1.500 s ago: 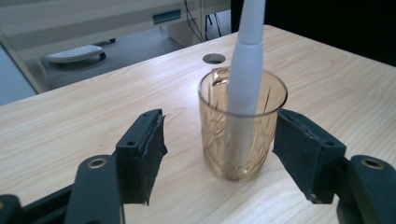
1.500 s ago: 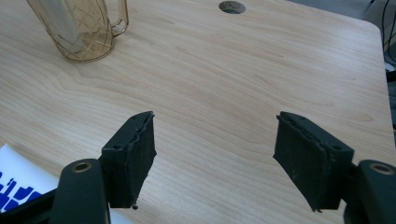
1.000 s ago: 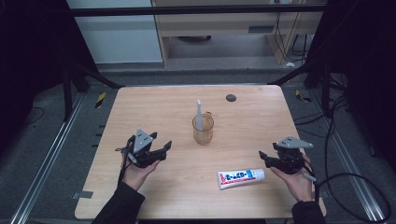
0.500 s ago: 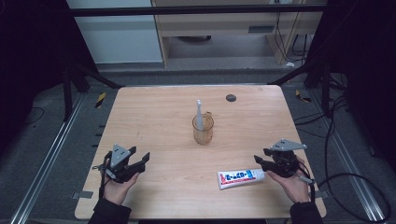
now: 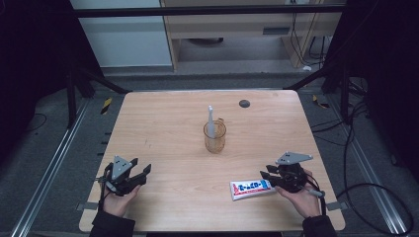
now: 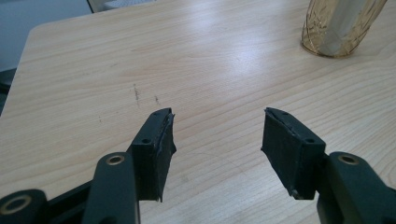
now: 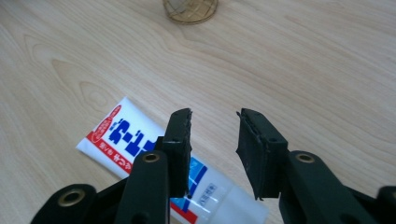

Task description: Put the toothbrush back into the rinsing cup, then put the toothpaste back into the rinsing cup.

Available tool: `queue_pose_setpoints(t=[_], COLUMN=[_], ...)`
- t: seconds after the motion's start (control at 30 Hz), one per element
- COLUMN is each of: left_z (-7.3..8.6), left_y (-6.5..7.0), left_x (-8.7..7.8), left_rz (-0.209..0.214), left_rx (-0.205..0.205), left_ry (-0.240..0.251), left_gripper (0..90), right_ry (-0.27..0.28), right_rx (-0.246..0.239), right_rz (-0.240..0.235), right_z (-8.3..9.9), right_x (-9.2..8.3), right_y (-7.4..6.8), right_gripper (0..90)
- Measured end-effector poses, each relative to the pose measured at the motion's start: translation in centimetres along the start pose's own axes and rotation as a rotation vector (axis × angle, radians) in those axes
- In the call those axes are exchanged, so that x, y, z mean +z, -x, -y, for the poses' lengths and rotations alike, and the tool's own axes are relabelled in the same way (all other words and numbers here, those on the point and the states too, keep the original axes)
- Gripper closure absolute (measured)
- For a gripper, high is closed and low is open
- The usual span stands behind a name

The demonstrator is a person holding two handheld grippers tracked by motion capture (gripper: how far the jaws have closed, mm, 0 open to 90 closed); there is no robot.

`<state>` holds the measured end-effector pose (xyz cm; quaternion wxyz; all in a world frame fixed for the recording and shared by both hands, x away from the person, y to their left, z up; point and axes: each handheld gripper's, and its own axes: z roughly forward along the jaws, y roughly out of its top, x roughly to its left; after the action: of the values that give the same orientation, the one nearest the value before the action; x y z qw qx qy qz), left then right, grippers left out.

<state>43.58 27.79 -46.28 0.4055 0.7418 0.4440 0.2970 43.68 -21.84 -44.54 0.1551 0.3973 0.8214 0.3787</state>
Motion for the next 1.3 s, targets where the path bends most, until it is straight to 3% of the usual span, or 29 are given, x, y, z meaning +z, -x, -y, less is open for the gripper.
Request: queue_pose_setpoints(t=[0.23, 0.5, 1.0, 1.3], left_z=[0.5, 0.6, 0.9, 1.0], left_y=[-0.3, 0.0, -0.3, -0.4], left_x=[0.7, 0.9, 1.3, 1.4], left_rz=[-0.011, -0.017, -0.031, -0.031], left_rx=[0.017, 0.050, 0.040, 0.035], left_ry=[-0.041, -0.051, -0.075, -0.082], left_gripper=[43.4, 41.3, 41.5, 41.4], right_ry=[-0.008, -0.029, -0.078, -0.137], right_rx=[-0.018, -0.038, -0.085, -0.118], right_rz=[-0.050, -0.096, -0.148, -0.180], right_z=[0.5, 1.1, 1.6, 1.8], right_x=[0.3, 0.6, 1.1, 1.8], right_y=[-0.9, -1.7, -3.1, -4.0], right_gripper=[69.8, 71.5, 78.8, 84.4])
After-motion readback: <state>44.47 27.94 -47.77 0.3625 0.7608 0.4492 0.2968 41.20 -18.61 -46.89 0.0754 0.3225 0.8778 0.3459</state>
